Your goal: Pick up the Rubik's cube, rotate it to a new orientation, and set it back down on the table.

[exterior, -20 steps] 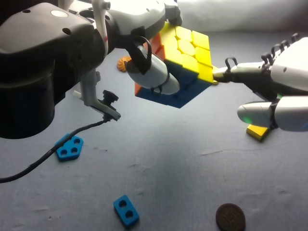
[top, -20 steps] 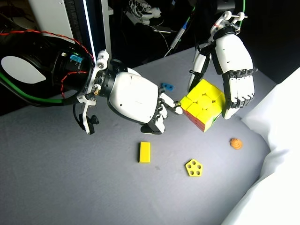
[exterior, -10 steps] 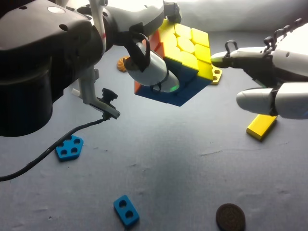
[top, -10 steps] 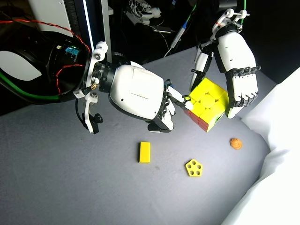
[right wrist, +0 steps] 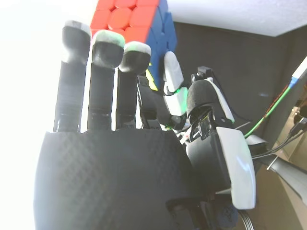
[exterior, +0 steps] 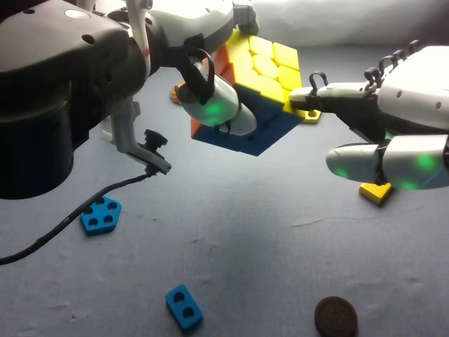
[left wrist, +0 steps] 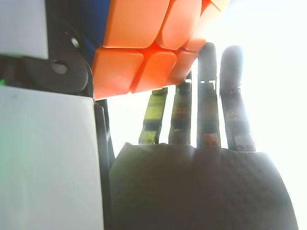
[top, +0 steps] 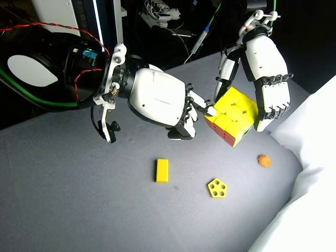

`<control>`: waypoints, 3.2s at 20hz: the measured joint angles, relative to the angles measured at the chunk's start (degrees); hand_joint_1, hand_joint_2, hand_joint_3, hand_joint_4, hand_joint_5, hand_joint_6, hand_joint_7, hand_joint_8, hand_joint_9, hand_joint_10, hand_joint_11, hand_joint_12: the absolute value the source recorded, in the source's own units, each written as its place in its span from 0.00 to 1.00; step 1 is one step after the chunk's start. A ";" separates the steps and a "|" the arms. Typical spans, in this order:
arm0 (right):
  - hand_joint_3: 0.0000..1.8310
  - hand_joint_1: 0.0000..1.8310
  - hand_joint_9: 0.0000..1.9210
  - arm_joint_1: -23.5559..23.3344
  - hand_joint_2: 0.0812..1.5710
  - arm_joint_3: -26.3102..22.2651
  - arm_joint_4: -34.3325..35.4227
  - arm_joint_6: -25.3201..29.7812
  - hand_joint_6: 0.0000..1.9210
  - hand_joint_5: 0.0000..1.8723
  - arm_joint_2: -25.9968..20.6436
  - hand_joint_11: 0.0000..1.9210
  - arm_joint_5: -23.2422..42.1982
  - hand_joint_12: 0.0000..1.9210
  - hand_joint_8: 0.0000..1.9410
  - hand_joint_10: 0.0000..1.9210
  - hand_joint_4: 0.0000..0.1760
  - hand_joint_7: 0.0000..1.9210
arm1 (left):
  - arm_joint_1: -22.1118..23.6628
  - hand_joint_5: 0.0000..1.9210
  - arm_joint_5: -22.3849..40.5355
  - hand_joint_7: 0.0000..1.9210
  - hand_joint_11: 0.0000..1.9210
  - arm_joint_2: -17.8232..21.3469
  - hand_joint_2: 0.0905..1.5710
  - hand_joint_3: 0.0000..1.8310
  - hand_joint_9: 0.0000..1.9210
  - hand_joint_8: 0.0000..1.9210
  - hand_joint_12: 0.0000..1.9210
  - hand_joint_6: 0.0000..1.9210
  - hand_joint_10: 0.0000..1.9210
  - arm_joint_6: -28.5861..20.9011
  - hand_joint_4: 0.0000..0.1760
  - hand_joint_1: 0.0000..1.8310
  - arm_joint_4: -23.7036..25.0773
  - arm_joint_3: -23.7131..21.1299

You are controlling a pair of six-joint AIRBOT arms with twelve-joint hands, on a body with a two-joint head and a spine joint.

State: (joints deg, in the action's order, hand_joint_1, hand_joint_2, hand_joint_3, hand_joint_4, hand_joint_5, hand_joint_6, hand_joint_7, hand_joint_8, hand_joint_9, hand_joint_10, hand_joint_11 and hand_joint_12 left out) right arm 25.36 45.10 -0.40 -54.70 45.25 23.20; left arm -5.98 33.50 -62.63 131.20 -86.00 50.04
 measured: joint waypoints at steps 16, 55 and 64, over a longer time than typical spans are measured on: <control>0.00 0.00 0.42 0.26 0.86 -0.92 -0.42 -0.92 0.00 0.11 1.68 0.33 -2.64 1.00 0.98 1.00 0.00 0.37 | 0.04 0.21 0.55 0.16 0.11 0.42 0.68 0.00 0.16 0.71 0.85 0.47 0.75 0.74 0.00 0.67 -0.28 0.00; 0.00 0.00 0.47 -2.49 0.86 2.05 -4.22 6.73 0.00 0.10 3.28 0.39 -7.48 1.00 0.99 1.00 0.00 0.38 | 0.81 0.21 0.74 0.16 0.12 1.01 0.68 0.00 0.16 0.71 0.83 0.49 0.75 -0.35 0.00 0.66 -0.63 -0.13; 0.00 0.00 0.42 -3.08 0.86 3.21 0.81 0.39 0.00 0.09 5.86 0.35 -6.93 1.00 0.99 1.00 0.00 0.36 | 0.83 0.20 1.66 0.14 0.12 1.01 0.68 0.00 0.15 0.73 0.84 0.50 0.76 0.13 0.00 0.66 -0.57 -0.13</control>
State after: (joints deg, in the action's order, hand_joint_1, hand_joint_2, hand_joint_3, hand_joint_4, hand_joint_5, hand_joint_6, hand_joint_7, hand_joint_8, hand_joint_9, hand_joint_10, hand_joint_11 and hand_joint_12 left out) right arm 22.28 48.31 0.40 -54.30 51.11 16.27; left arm -5.15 35.16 -61.63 131.33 -86.56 49.91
